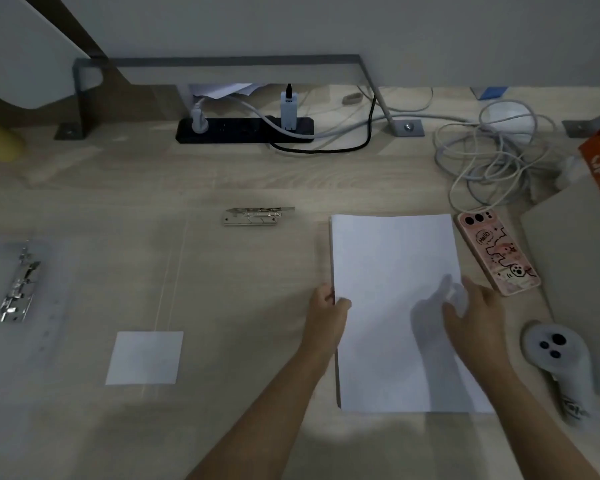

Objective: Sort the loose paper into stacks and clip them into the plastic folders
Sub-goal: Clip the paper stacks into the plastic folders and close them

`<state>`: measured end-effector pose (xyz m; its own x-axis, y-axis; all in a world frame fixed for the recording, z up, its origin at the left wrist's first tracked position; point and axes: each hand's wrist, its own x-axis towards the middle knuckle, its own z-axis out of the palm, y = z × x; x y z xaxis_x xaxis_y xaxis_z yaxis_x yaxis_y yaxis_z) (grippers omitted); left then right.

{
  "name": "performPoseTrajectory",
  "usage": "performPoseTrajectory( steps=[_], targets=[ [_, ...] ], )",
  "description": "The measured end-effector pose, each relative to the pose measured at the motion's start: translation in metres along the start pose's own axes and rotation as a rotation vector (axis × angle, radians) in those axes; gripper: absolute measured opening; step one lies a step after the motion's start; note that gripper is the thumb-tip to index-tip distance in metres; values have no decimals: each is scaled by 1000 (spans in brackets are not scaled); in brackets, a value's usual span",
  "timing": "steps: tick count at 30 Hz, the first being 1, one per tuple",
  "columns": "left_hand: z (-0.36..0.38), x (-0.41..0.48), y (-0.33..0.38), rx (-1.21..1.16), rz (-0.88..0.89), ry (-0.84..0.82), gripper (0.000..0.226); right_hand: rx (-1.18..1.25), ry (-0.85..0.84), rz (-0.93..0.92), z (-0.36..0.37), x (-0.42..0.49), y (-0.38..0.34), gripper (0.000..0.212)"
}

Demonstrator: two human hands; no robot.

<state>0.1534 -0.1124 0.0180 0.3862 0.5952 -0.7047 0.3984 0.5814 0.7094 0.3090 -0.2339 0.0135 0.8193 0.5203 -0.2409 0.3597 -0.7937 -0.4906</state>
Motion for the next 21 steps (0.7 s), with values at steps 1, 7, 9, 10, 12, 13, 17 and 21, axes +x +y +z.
performPoseTrajectory(
  steps=[1, 7, 9, 10, 12, 13, 17, 21],
  targets=[
    [0, 4, 4, 29, -33, 14, 6, 29, -36, -52, 2, -8, -15, 45],
    [-1, 32, 17, 89, -173, 36, 19, 66, -313, -163, 43, -31, -49, 39],
    [0, 35, 19, 96, -199, 16, 20, 44, -307, -136, 49, -32, -49, 40],
    [0, 35, 18, 107, -206, 7, 19, 39, -309, -121, 50, -31, -50, 42],
    [0, 34, 15, 127, -194, -6, 23, 20, -316, -107, 51, -31, -53, 51],
    [-1, 32, 15, 130, -185, -7, 27, 10, -315, -103, 52, -31, -55, 56],
    [-4, 11, 10, 27, -146, -80, 24, 19, -276, -81, 54, -39, -64, 64],
    [-7, -7, 0, -58, -63, -142, 29, 109, -225, -76, 49, -42, -63, 48]
  ],
)
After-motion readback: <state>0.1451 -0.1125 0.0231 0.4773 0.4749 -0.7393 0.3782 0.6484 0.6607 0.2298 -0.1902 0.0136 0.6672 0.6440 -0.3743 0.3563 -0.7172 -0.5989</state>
